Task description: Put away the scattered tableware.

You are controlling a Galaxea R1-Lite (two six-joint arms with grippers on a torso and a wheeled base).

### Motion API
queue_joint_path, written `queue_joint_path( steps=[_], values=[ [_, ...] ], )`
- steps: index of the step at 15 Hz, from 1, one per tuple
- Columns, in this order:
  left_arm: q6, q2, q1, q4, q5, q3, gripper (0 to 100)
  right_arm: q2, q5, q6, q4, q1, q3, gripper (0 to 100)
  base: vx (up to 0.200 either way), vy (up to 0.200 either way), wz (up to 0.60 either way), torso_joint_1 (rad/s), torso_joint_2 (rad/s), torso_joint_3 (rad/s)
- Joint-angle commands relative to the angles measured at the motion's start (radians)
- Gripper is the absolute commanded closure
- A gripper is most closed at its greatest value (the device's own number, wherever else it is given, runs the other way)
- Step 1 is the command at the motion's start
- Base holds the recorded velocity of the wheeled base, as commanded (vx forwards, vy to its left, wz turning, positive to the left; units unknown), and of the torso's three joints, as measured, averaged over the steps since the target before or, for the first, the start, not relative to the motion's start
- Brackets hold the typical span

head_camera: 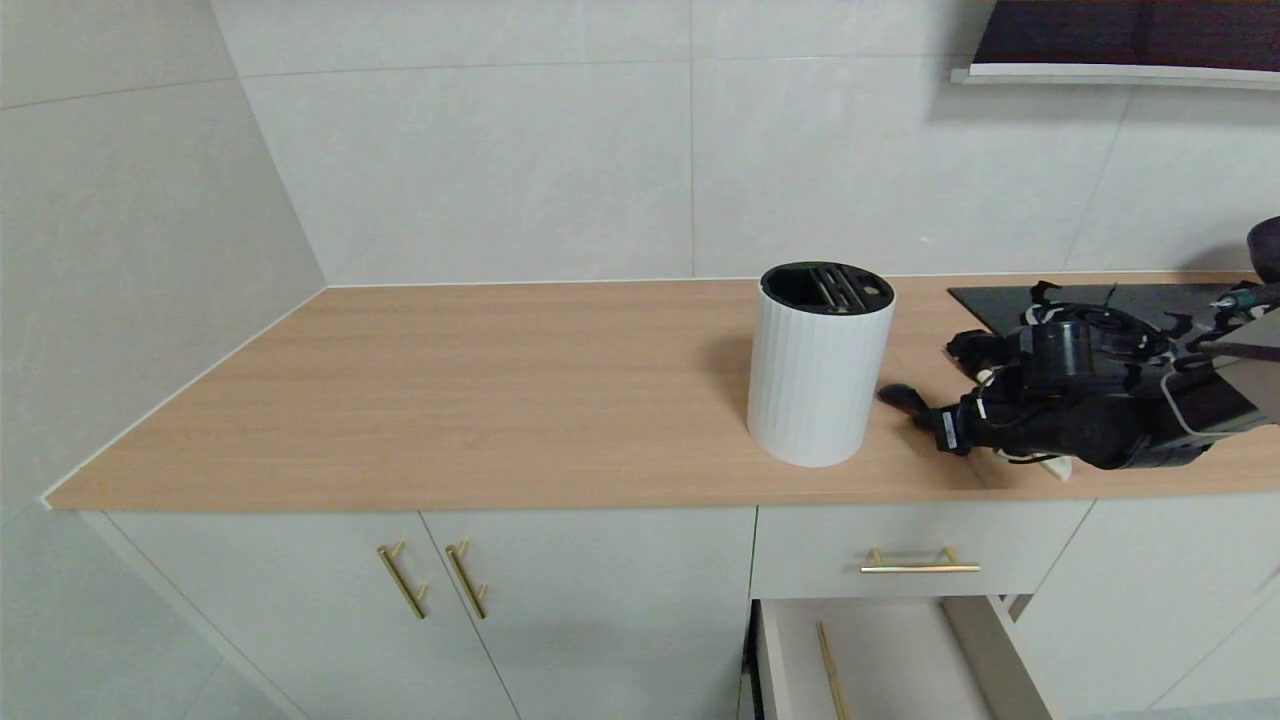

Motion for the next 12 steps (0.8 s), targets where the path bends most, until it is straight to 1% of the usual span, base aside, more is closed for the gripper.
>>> queue_joint_path(
  steps=[1,3,5,7,8,9,12],
  values=[
    [0.0,0.0,0.0,0.0,0.001,0.0,0,-0.005,-0.021,0.015,0.004,0.001,0.0,100,0.0,0.0,0.0,0.0,0.0,0.0],
    [0.0,0.0,0.0,0.0,0.001,0.0,0,-0.076,-0.099,0.04,0.019,0.004,0.027,100,0.0,0.0,0.0,0.0,0.0,0.0],
    [0.0,0.0,0.0,0.0,0.001,0.0,0,-0.222,-0.153,0.118,0.046,0.017,0.156,100,0.0,0.0,0.0,0.0,0.0,0.0],
    [0.0,0.0,0.0,0.0,0.001,0.0,0,-0.371,-0.179,0.155,0.093,0.033,0.282,100,0.0,0.0,0.0,0.0,0.0,0.0],
    [0.0,0.0,0.0,0.0,0.001,0.0,0,-0.493,-0.182,0.167,0.121,0.034,0.406,100,0.0,0.0,0.0,0.0,0.0,0.0],
    [0.0,0.0,0.0,0.0,0.001,0.0,0,-0.585,-0.173,0.167,0.121,0.034,0.498,100,0.0,0.0,0.0,0.0,0.0,0.0],
    [0.0,0.0,0.0,0.0,0.002,0.0,0,-0.774,-0.151,0.157,0.121,0.043,0.685,100,0.0,0.0,0.0,0.0,0.0,0.0]
  ],
)
